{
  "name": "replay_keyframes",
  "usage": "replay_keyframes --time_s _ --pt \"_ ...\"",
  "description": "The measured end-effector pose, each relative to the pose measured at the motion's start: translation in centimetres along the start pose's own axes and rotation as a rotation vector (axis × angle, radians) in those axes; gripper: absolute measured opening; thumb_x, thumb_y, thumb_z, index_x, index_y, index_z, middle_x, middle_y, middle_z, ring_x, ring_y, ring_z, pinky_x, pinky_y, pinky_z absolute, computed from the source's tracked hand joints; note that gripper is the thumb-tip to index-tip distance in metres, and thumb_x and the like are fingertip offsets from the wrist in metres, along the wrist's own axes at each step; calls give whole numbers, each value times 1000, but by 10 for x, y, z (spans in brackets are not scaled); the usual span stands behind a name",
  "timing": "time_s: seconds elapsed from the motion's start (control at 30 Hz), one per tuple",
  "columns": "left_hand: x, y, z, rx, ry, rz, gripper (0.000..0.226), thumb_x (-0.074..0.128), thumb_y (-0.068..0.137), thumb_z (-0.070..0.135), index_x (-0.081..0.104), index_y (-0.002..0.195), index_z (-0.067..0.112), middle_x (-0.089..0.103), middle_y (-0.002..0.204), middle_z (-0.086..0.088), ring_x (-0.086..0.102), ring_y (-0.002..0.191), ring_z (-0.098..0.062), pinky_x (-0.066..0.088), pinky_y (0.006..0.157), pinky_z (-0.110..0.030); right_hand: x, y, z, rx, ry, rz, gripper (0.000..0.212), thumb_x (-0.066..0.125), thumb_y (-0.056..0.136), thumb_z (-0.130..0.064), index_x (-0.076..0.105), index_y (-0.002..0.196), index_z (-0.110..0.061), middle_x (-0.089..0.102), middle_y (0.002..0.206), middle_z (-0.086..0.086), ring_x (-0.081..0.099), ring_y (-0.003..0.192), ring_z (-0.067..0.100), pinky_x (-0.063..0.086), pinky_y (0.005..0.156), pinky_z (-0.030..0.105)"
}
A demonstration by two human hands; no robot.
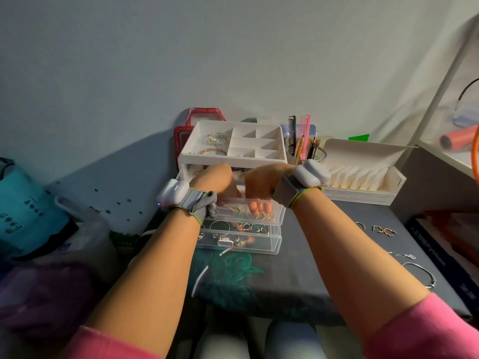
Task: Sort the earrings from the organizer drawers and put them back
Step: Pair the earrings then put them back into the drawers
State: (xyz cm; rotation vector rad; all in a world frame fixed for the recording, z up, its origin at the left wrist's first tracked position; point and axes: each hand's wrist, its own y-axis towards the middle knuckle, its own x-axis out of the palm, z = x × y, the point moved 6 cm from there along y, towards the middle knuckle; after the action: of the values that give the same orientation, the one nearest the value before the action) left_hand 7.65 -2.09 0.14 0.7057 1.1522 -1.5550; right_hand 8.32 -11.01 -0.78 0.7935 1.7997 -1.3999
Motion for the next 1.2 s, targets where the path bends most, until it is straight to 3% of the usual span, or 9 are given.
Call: replay_keyframes --time_s 0.1,0.17,0.3,0.4,0.5,0.6,0.7,0.87,1.2 --pt "0 3 2 16 4 10 29 60 93 26 69 112 5 69 89 -10 62 73 -21 47 60 -27 -5 -6 -2 -8 -40 15 20 61 90 -7 67 106 4 68 115 18 69 94 26 54 75 32" --pt "-3 0 4 37 -11 80 28 66 89 27 70 107 7 71 93 -10 65 80 -23 51 71 -30 -15 -11 -2 -35 -43 110 17 65 88 -11 70 100 0 71 108 14 65 75 17 49 61 23" --pt "-11 1 8 112 -106 278 14 69 81 23 74 87 12 73 87 -10 70 85 -27 52 70 -32 -32 -33 5 -165 111 356 19 57 88 -4 73 96 0 73 90 12 65 74 19 52 76 29" --pt "-11 -1 14 166 -233 334 6 69 82 17 74 85 18 74 84 -9 71 81 -27 52 67 -32 -40 -49 17 -208 221 497 25 48 86 2 73 87 0 73 84 16 64 71 20 54 72 32" --pt "-12 -7 27 236 -324 361 6 70 83 20 70 78 17 74 77 -8 63 60 -20 43 55 -23 -43 -61 34 -230 294 594 26 46 87 3 71 80 -3 73 84 17 68 73 23 54 66 29" --pt "-10 -15 45 297 -360 385 16 69 85 20 66 69 19 73 82 -10 68 76 -27 50 63 -31 -43 -71 53 -227 348 658 30 42 85 7 68 76 -6 71 79 13 69 70 22 53 62 25" --pt "-3 -23 62 343 -409 383 19 66 87 26 70 74 13 74 78 -7 68 74 -26 55 75 -37 -39 -79 74 -215 387 689 32 40 83 8 68 74 -4 70 74 10 65 63 18 54 61 22" --pt "9 -35 91 401 -432 435 21 61 88 20 73 75 9 73 73 -9 70 74 -30 59 75 -41 -33 -91 115 -162 400 733 35 39 74 9 67 63 -9 63 56 0 61 52 14 47 47 18" --pt "53 -40 152 468 -518 349 25 63 86 22 71 67 10 71 70 -10 70 75 -32 59 77 -47 -8 -111 196 -27 499 698 29 43 83 6 68 84 -10 68 76 6 64 63 18 36 36 7"
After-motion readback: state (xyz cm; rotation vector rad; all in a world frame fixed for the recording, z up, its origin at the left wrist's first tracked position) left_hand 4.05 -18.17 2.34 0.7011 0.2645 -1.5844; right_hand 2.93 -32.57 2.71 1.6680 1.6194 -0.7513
